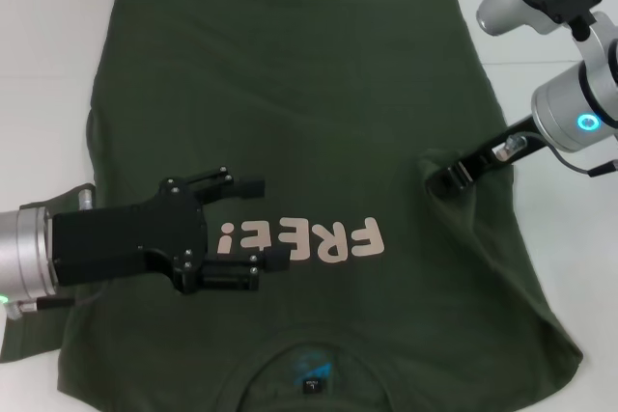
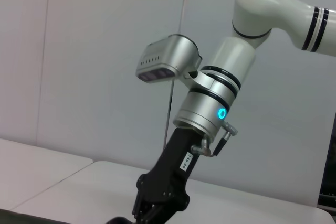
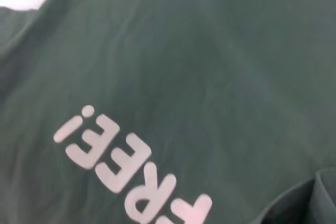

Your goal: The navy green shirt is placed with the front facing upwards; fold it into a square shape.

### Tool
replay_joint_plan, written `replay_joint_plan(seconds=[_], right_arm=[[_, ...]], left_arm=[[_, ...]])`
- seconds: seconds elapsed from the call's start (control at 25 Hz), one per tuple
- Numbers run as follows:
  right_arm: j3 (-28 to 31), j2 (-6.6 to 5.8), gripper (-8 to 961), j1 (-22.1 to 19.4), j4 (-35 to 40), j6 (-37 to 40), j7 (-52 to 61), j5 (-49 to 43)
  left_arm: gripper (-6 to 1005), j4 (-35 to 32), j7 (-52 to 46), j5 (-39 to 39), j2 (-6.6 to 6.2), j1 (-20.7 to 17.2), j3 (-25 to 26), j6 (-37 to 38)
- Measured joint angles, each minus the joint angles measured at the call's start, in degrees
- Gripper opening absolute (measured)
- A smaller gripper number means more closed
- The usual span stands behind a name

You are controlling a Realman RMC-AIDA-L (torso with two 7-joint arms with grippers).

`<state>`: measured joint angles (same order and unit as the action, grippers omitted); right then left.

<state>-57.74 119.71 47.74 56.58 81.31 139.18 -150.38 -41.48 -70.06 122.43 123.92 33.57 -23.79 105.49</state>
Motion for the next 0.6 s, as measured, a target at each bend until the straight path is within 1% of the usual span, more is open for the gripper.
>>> replay_joint_plan(seconds=[0.16,0.44,0.56,0.6], right_arm=[[-0.1,0.00,13,0.9,-0.7,-1.0,0.0,1.0],[-0.7,-0.18,15,3.2,-5.8,-1.9,0.1,0.6],[-1.0,-0.31,15,3.1,-5.9,-1.7,0.8,-0.7],[-1.0,-0.31,37,3.1,-5.9,-1.7,0.8,-0.7]], left_arm=[[824,0.1,0.0,0.0,0.00,0.0,-0.1,-0.1],[821,0.1,0.1,0.0,0.00,-0.2,0.0,-0.1],[820,0.1,0.1,0.0,0.00,-0.3,0.0,-0.1],[819,0.1,0.1,0.0,0.00,-0.3,0.0,-0.1]])
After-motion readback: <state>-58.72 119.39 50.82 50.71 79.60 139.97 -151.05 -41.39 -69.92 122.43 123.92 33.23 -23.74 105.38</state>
